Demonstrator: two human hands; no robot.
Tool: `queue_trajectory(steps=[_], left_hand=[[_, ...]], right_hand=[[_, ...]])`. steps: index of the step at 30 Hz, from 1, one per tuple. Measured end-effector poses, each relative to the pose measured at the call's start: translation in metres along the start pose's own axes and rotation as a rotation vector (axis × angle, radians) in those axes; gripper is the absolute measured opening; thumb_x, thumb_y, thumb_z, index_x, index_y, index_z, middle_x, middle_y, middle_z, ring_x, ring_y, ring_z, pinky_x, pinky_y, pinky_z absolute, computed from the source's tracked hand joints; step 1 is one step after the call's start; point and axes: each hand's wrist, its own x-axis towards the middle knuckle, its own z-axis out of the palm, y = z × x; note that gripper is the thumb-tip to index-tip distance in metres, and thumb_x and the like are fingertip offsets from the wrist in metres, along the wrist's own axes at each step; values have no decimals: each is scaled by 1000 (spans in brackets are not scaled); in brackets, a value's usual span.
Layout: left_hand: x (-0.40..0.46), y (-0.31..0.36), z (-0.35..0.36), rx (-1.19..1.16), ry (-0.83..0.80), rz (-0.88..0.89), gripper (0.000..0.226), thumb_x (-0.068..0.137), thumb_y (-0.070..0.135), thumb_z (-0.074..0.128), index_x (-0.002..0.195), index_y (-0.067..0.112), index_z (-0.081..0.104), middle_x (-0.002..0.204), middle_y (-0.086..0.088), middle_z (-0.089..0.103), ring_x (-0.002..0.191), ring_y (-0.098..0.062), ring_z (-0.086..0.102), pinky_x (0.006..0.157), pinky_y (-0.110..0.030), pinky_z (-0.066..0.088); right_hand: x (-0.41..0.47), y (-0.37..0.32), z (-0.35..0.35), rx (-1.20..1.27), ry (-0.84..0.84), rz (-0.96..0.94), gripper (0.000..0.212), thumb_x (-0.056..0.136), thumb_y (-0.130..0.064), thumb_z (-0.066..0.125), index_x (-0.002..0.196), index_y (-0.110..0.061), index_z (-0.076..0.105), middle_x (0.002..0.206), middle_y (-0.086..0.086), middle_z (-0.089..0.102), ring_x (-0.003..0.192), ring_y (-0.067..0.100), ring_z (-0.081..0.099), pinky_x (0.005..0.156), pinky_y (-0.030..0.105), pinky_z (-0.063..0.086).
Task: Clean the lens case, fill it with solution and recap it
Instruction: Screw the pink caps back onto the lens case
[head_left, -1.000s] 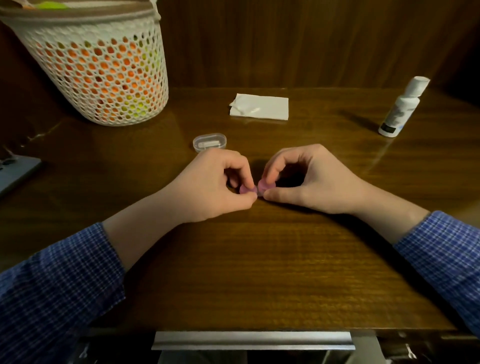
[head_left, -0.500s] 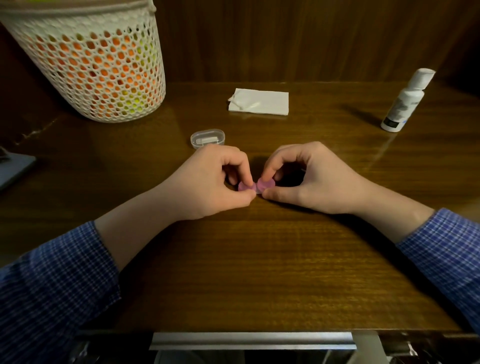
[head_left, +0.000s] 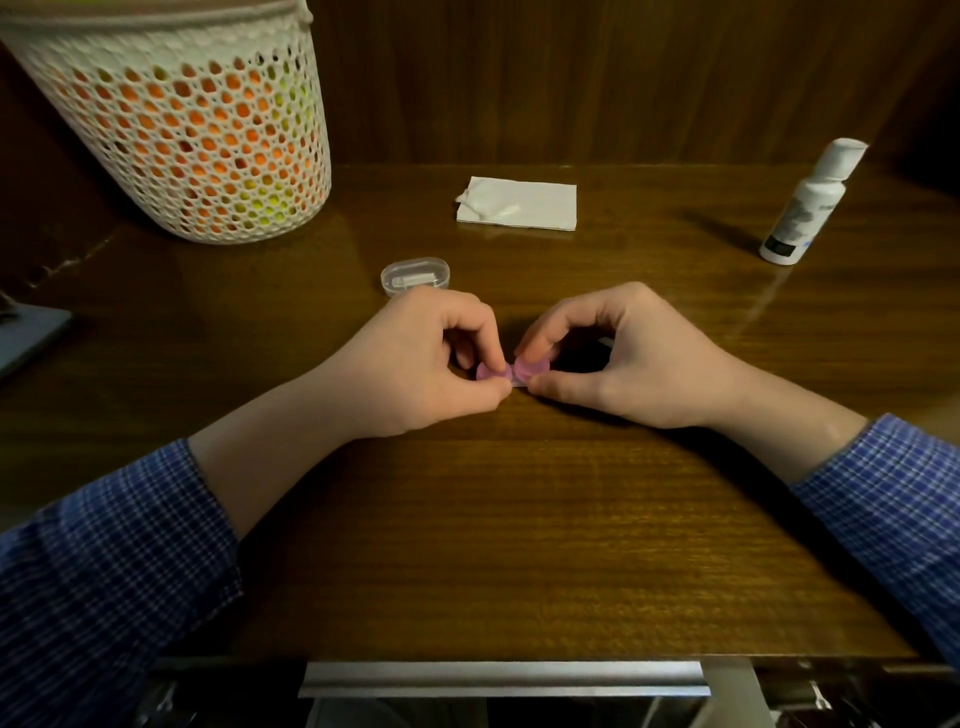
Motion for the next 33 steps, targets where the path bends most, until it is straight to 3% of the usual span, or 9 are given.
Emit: queue_trajectory(steps=[7,14,25,33], left_hand=[[0,0,0,-4,-4,-5,10,81,10,85,83,17,78,87,6,71,72,4,59,62,-10,46],[1,0,0,2,2,-19,10,80,13,86,82,18,78,88,7,71,74,0,60,62,-11,45],[1,-1,0,-22,-9,-15,9,80,11,85,82,16,78,87,6,70,71,1,59,61,-11,45],[1,-1,0,-25,-8,-16,9,80,13,85,82,18,78,88,7,71,71,1,59,61,-12,46]], right_hand=[[0,1,-2,21,-25,-2,15,85,-10,82,98,-17,80,99,-3,79,96,15,74,93,38,59],[0,0,4,-35,53,-1,15,81,-27,84,93,-20,78,97,-7,74,94,12,70,91,39,58],[-1,1,-2,-28,-23,-46,14,87,-10,80,101,-14,79,104,-2,77,99,13,73,94,32,57],[-2,0,-1,-65,-22,-61,14,87,-12,79,101,-15,79,107,-4,76,104,10,71,98,32,55]])
